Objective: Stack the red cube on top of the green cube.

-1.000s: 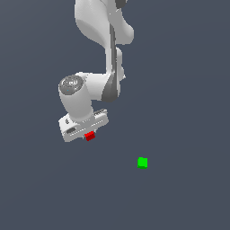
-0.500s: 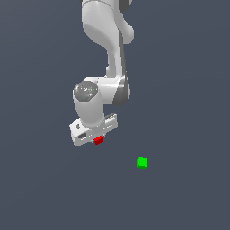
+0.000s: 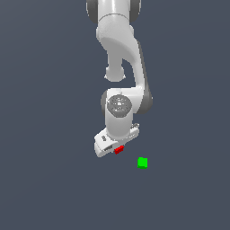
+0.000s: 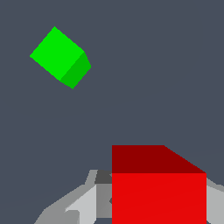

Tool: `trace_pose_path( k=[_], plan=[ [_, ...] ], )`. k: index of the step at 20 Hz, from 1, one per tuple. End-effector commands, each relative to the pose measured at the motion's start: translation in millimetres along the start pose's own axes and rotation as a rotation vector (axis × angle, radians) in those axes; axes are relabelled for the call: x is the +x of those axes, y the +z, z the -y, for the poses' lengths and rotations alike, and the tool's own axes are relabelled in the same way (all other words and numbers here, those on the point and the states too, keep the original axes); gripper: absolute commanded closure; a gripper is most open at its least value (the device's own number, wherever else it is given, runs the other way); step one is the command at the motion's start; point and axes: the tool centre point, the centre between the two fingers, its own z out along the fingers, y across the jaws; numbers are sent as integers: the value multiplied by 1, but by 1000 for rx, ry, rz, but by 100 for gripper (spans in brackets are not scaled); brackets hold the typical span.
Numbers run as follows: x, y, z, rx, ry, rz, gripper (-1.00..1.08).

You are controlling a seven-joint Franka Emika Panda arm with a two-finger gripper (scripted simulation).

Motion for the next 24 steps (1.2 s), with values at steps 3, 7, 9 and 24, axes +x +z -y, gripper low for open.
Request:
trace_pose_path(
  k=[3, 7, 9, 24],
  plan=[
    [37, 9, 29, -1, 1, -1, 108],
    [64, 17, 48, 0, 1, 0, 108],
    [74, 19, 56, 0, 1, 0, 108],
    [106, 27, 76, 0, 0, 0, 108]
  ],
)
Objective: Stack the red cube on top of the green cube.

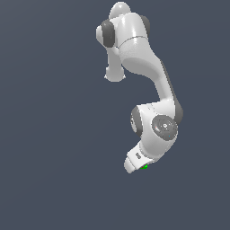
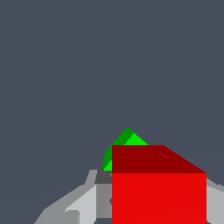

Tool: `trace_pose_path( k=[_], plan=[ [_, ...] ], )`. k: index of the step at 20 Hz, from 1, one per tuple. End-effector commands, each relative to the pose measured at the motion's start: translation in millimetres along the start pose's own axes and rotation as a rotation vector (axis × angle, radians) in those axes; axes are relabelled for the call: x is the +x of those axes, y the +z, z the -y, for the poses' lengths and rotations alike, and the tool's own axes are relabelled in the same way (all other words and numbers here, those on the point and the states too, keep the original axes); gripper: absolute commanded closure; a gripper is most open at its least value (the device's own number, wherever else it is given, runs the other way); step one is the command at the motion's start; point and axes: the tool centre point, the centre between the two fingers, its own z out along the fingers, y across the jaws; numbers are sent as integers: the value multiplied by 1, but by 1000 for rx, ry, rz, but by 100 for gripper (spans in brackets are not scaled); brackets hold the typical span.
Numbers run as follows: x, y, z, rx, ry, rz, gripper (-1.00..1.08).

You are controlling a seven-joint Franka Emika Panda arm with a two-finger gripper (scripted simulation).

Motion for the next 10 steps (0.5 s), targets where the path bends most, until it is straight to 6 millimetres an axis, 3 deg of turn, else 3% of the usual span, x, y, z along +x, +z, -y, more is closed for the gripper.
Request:
trace_pose_path(
  k=[1, 2, 10],
  plan=[
    [1, 0, 0, -1, 1, -1, 108],
    [1, 0, 0, -1, 1, -1, -92],
    [1, 0, 0, -1, 1, -1, -92]
  ],
)
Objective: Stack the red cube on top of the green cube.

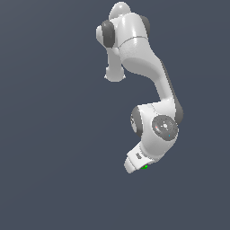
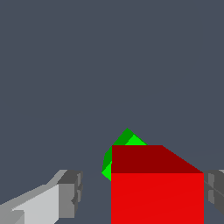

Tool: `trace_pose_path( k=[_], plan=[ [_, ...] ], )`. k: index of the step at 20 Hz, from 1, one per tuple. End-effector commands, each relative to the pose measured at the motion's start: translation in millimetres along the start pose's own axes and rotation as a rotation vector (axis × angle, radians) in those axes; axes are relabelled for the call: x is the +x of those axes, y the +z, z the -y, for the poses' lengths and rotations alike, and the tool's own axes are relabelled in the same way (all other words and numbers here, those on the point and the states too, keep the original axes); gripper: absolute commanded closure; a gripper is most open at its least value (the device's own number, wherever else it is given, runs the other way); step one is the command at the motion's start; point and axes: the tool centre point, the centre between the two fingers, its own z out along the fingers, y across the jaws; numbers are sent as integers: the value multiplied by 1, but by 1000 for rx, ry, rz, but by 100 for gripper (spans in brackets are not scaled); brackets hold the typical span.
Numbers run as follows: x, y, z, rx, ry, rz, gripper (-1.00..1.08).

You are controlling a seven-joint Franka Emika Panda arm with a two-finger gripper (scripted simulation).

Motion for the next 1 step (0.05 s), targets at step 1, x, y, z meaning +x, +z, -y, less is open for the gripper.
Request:
trace_pose_path(
  k=[1],
  plan=[
    [0, 0, 0, 0, 0, 0, -92]
  ],
)
